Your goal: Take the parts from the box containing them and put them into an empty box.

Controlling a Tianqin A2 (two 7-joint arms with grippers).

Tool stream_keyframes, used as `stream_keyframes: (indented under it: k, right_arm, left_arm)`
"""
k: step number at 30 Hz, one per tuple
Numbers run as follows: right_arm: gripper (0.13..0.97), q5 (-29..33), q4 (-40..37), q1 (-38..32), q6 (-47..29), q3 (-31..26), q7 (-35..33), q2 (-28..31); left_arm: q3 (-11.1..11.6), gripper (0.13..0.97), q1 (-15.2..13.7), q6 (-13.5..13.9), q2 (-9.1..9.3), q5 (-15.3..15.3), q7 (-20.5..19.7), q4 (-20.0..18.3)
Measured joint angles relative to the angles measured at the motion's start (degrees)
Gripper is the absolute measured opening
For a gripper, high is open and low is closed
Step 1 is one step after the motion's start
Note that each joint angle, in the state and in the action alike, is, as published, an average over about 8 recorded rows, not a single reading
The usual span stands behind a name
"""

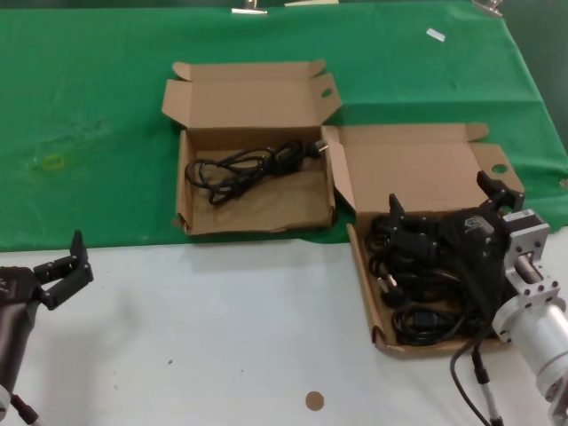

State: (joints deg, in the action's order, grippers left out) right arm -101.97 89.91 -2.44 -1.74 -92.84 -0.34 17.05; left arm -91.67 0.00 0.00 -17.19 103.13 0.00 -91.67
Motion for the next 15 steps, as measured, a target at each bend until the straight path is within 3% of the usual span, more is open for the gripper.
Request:
stream_keyframes:
  k: [15]
  right_arm:
    - [0.966,0.00,0.00,0.00,0.00,0.00,0.00,0.00]
  left_arm:
    - [0.00,0.966,0.00,0.00,0.00,0.00,0.00,0.00]
